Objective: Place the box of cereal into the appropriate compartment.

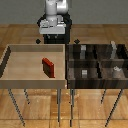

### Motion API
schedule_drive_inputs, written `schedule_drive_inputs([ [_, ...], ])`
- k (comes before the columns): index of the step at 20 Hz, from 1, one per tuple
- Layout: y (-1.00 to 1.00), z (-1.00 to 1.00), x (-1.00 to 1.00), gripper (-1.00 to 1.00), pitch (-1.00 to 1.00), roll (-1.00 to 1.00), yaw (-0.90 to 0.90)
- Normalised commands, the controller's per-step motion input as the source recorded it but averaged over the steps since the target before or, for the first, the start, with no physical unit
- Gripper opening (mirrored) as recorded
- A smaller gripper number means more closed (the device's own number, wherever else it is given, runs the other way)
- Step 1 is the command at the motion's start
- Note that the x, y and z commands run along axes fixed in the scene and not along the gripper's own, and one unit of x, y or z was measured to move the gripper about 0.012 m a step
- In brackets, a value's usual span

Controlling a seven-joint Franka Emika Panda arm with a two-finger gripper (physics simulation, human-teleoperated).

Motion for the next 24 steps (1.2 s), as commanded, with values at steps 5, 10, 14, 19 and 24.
schedule_drive_inputs([
  [5, 0.0, 0.0, 0.0, 1.0, 0.0, 0.0, 0.0],
  [10, -0.4, 0.0, 0.0, 1.0, 0.0, 0.0, 0.0],
  [14, -0.25, 0.0, 0.58, 1.0, 0.0, 0.0, 0.0],
  [19, 0.0, 0.0, 1.0, 1.0, 0.0, 0.0, 0.0],
  [24, 0.0, 0.0, 1.0, 1.0, 0.0, 0.0, 0.0],
])
